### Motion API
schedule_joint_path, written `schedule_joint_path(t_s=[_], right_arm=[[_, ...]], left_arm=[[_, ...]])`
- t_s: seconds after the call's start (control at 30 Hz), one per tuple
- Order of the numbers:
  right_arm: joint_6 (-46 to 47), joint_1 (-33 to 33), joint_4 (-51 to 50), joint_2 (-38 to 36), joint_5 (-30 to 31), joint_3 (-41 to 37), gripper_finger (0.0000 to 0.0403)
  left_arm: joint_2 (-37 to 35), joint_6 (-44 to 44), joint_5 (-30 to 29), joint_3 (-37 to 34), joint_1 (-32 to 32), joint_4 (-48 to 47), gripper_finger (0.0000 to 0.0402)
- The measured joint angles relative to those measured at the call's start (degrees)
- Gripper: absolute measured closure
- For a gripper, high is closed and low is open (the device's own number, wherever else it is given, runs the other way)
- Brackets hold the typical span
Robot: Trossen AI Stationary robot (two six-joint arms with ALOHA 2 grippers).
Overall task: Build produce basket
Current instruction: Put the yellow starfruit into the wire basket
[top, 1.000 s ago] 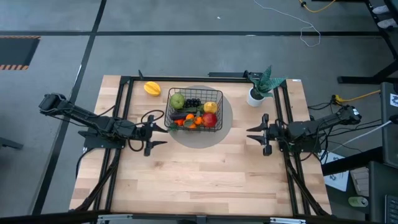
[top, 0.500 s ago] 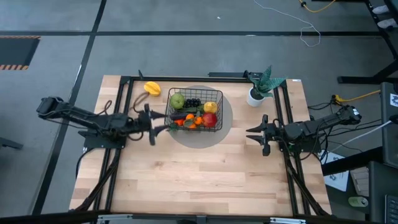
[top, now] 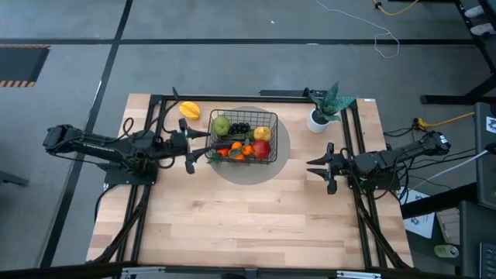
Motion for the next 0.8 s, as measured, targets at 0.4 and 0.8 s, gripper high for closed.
schedule_joint_path(t_s=[0.4, 0.8], right_arm=[[-1.43, 0.0, 0.0, 0.0, 0.02, 0.02, 0.0281], [-1.54, 0.0, 0.0, 0.0, 0.02, 0.02, 0.0281]], left_arm=[[0.0, -5.33, 0.44, 0.0, -0.44, -0.48, 0.0189], [0.0, -7.8, 0.8, 0.0, -0.54, 0.19, 0.0189]])
